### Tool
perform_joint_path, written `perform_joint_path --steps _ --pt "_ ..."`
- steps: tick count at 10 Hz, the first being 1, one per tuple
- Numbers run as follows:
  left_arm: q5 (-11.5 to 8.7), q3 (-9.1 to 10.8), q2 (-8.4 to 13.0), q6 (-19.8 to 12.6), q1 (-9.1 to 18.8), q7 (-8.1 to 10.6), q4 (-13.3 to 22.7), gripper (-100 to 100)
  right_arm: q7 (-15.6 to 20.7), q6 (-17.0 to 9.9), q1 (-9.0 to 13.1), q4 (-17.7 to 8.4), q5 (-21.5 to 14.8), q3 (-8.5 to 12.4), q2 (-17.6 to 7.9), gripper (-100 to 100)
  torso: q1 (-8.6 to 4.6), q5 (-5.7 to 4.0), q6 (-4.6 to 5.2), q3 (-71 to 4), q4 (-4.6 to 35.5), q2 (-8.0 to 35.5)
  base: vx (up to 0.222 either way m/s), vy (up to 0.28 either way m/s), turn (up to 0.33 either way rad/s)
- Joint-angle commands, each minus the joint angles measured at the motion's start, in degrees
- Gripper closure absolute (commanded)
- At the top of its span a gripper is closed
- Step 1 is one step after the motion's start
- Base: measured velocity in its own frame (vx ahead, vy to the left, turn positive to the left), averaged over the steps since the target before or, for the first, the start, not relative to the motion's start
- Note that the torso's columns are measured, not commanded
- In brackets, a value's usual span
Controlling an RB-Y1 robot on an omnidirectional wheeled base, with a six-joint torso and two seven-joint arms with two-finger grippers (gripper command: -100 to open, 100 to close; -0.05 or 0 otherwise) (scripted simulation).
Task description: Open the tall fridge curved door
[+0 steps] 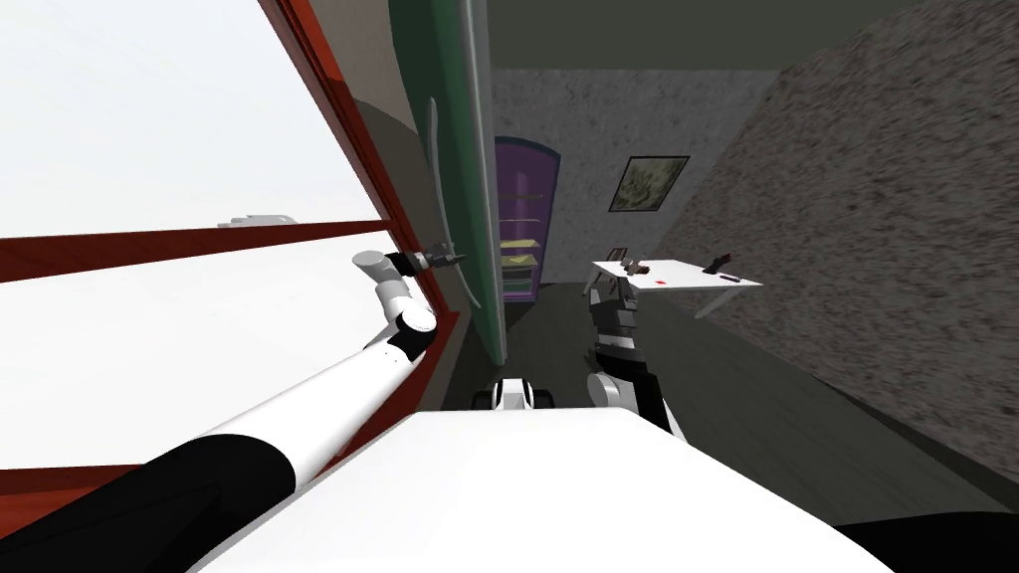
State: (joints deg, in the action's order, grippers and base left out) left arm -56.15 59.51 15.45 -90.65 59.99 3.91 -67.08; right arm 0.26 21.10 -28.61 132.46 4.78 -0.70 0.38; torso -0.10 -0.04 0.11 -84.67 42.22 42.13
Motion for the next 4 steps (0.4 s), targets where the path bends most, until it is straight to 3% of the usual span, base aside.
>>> perform_joint_path --steps 1,2,3,4 --pt "0.09 0.22 3.27 -0.07 0.06 0.26 0.68 -100 0.0 0.0 -0.02 0.0 0.0 0.01 0.0 0 0.25 0.09 -0.17 -0.01 0.01 -0.03 -0.007 -0.007 0.043" --pt "0.32 2.27 5.69 0.27 -0.83 -0.46 3.61 -100 0.0 0.0 -0.02 0.0 0.0 0.01 0.0 0 0.4 0.14 -0.26 -0.05 0.05 -0.07 -0.069 -0.018 -0.359" --pt "0.32 2.27 7.38 0.27 -0.83 -0.46 3.61 -100 0.0 0.0 0.01 0.0 0.0 0.0 -0.01 0 0.36 0.15 -0.05 -0.08 -0.04 -0.07 -0.084 -0.007 -0.388" --pt "0.32 2.27 8.49 0.27 -0.83 -0.46 3.61 -100 0.0 0.0 0.0 0.0 0.0 0.01 -0.01 0 0.27 0.1 -0.12 -0.03 0.0 -0.03 -0.034 0.001 -0.036"
